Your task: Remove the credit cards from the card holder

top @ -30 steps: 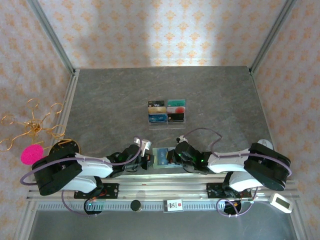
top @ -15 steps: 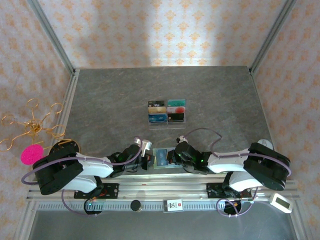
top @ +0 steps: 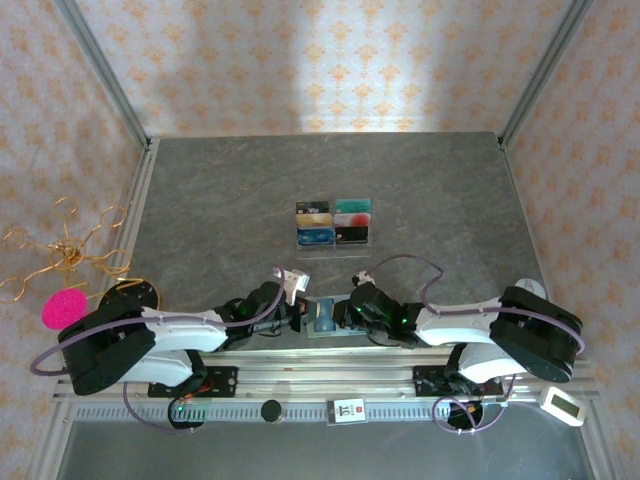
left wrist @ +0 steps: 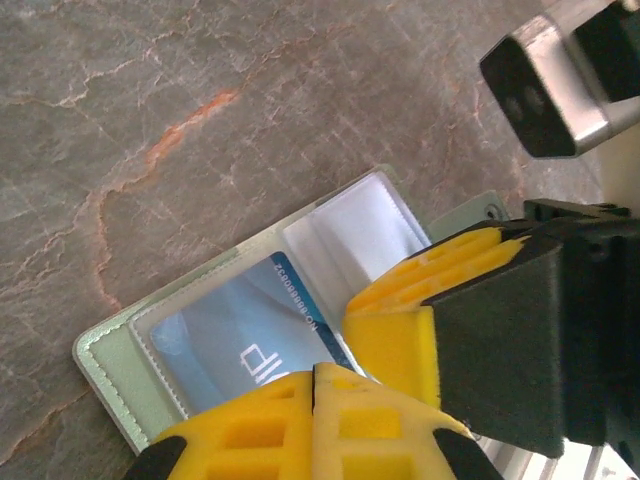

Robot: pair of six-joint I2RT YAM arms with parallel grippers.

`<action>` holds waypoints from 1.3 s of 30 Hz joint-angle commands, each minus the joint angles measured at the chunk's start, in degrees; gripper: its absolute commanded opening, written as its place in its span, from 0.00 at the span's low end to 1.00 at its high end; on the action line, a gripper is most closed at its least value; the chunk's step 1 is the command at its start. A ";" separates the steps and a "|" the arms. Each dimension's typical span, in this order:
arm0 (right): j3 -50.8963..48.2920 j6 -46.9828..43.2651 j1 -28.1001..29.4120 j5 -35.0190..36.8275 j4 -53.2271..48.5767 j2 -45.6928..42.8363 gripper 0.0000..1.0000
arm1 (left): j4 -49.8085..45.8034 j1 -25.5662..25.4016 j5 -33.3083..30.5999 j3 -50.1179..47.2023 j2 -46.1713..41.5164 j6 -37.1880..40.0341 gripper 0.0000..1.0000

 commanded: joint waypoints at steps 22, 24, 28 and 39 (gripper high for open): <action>1.77 0.82 -0.26 1.40 -1.64 2.33 0.00 | 1.27 0.30 0.77 -1.27 8.31 0.40 0.00; 1.58 1.00 -0.31 1.87 -1.48 1.64 0.00 | 1.92 0.39 0.86 -1.49 8.56 0.24 0.00; -0.14 1.89 -0.35 3.64 -2.31 -1.49 0.00 | 3.30 1.11 1.49 -2.60 8.44 -0.06 0.00; -5.45 1.60 -0.88 3.60 -3.74 -7.93 0.00 | 2.55 1.98 2.61 -2.81 4.12 1.42 0.00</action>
